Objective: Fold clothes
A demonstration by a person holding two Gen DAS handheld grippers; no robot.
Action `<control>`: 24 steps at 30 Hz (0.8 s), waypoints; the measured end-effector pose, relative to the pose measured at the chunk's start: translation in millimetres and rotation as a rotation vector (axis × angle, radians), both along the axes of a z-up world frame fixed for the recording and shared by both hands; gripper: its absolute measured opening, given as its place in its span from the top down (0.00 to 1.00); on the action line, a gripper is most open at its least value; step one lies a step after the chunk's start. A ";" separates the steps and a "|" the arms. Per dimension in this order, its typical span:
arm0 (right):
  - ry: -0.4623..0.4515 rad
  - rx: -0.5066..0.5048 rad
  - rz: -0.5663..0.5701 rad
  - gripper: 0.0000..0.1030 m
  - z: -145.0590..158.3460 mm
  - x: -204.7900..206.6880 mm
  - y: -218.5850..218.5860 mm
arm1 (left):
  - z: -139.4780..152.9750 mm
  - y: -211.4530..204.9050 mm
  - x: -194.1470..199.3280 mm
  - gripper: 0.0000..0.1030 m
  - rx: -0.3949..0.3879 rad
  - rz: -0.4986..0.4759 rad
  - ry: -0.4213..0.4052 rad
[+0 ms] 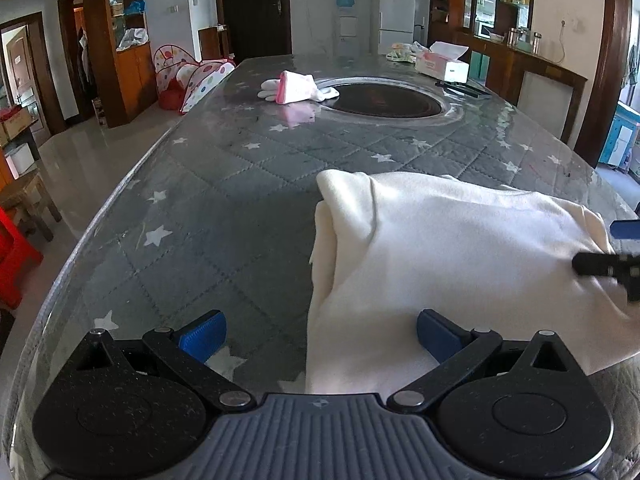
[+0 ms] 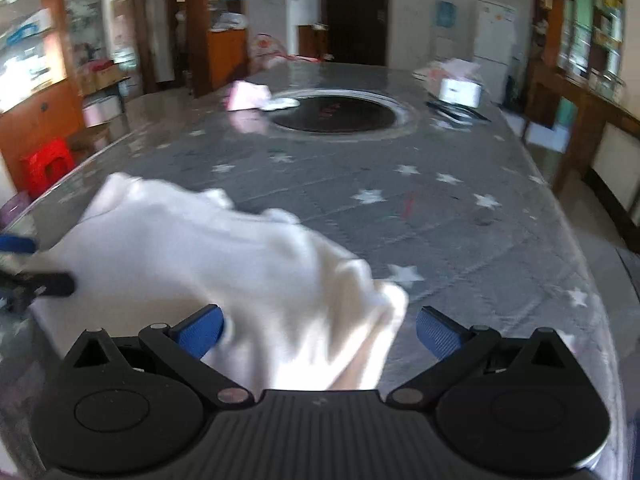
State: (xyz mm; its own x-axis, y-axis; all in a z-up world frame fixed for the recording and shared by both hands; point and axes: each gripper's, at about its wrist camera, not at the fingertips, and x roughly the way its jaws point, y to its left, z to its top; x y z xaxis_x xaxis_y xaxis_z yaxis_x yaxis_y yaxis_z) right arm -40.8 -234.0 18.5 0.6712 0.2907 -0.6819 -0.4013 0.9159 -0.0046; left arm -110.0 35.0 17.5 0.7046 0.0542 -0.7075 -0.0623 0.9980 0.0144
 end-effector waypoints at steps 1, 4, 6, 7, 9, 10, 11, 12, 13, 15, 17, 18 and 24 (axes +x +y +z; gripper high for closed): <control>-0.002 -0.004 -0.018 0.00 1.4 2.5 -3.1 | 0.2 1.1 -0.4 0.00 -0.005 -0.002 0.002; -0.032 -0.027 -0.031 0.00 8.6 2.5 -6.8 | 2.2 4.0 -2.6 0.00 -0.011 -0.008 0.003; -0.052 -0.031 0.009 0.00 15.7 -3.1 -4.1 | 6.1 7.4 -5.3 0.00 -0.015 -0.007 -0.006; -0.059 -0.026 0.046 0.00 19.7 -7.5 -1.0 | 8.4 9.5 -6.8 0.00 -0.018 -0.005 -0.012; -0.061 -0.033 0.136 0.00 22.7 -18.7 15.2 | 13.3 15.7 -9.6 0.00 -0.030 0.005 -0.025; -0.063 -0.037 0.181 0.00 24.3 -24.3 23.4 | 15.7 19.8 -10.2 0.00 -0.036 0.014 -0.029; -0.064 -0.040 0.226 0.00 25.8 -29.9 31.5 | 18.0 23.9 -10.8 0.00 -0.043 0.023 -0.032; -0.066 -0.044 0.272 0.00 27.3 -35.5 39.7 | 20.3 28.0 -11.2 0.00 -0.047 0.033 -0.036; -0.067 -0.047 0.316 0.01 28.8 -41.1 47.9 | 22.2 32.0 -11.2 0.00 -0.047 0.044 -0.040; -0.060 -0.057 0.394 0.05 28.2 -51.3 68.7 | 25.8 39.6 -11.4 0.00 -0.046 0.065 -0.049; -0.052 -0.069 0.462 0.09 26.6 -58.8 87.7 | 29.2 46.5 -12.5 0.00 -0.048 0.085 -0.063; -0.047 -0.079 0.499 0.11 25.2 -63.6 98.9 | 30.3 49.4 -12.8 0.00 -0.052 0.089 -0.069; -0.054 -0.152 0.652 0.26 15.6 -84.2 148.7 | 33.8 62.8 -12.7 0.00 -0.113 0.106 -0.075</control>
State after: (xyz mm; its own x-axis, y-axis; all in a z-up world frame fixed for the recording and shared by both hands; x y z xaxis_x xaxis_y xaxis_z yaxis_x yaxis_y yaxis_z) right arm -124.9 -85.3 34.1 0.4246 0.5515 -0.7180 -0.8681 0.4733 -0.1498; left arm -122.7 97.8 51.3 0.7503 0.0544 -0.6588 -0.1644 0.9807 -0.1061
